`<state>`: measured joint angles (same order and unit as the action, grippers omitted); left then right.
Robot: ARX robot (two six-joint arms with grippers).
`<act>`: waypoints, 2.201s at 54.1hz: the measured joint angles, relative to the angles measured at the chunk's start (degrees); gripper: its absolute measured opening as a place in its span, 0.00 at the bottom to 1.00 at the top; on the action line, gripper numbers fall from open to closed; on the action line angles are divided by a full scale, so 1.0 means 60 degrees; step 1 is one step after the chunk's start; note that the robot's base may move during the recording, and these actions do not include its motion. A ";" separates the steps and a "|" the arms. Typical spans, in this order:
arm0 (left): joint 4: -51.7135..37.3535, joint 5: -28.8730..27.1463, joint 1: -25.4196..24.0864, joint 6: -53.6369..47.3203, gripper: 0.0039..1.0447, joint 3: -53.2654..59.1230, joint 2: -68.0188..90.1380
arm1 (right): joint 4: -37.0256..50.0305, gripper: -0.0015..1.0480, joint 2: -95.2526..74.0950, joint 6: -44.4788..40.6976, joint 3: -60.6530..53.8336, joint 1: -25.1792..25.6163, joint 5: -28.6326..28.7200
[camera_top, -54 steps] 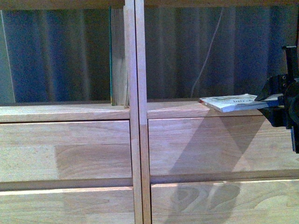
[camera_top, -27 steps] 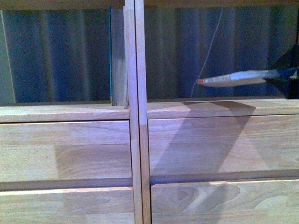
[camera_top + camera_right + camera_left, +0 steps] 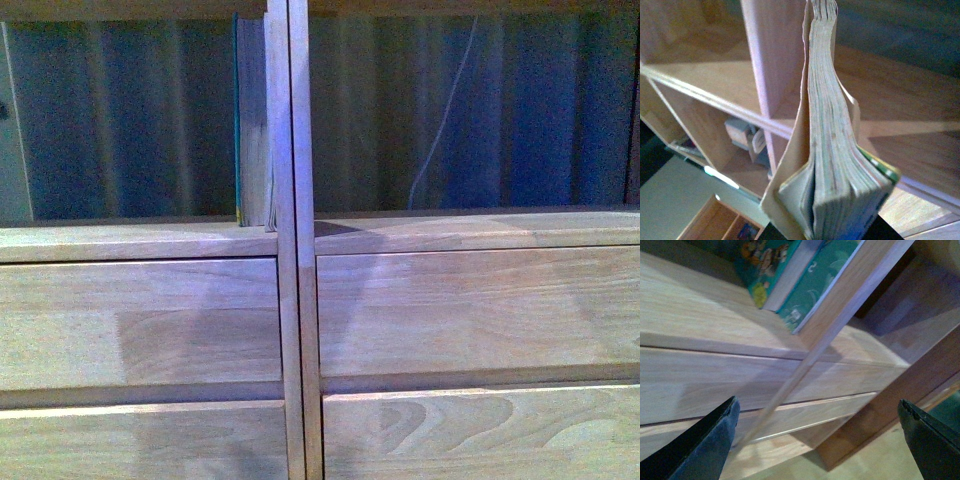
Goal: Organize books on shelf
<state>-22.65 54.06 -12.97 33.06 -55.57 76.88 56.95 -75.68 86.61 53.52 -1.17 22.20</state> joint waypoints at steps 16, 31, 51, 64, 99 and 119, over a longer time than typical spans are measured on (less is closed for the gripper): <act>-0.1064 -0.0543 0.2692 0.2452 0.93 -0.1803 0.0925 | 0.0171 0.07 -0.0444 -0.1282 0.0561 -0.0794 0.0153; -0.2018 -0.1137 0.3468 0.3614 0.93 -0.3166 0.2025 | 0.0120 0.07 -0.0794 -0.2189 0.1126 -0.1847 0.0313; -0.2881 -0.1195 0.3789 0.4171 0.93 -0.3326 0.2284 | 0.0634 0.07 -0.0885 -0.2386 0.0776 -0.2335 0.0044; -0.3191 -0.0809 0.4353 0.3920 0.93 -0.3075 0.2135 | 0.0772 0.07 -0.1231 -0.2211 0.0743 -0.2153 0.0186; -0.2477 -0.1264 0.4557 0.3326 0.67 -0.3504 0.2135 | 0.1351 0.07 -0.0885 -0.1687 0.0004 -0.2688 0.0310; -0.4550 -0.1147 0.4601 0.3909 0.14 -0.2816 0.1876 | 0.1377 0.07 -0.0885 -0.1508 -0.0051 -0.2787 0.0339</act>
<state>-49.95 47.18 14.63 56.51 -72.47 88.14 65.21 -80.99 77.56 53.21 -17.89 24.23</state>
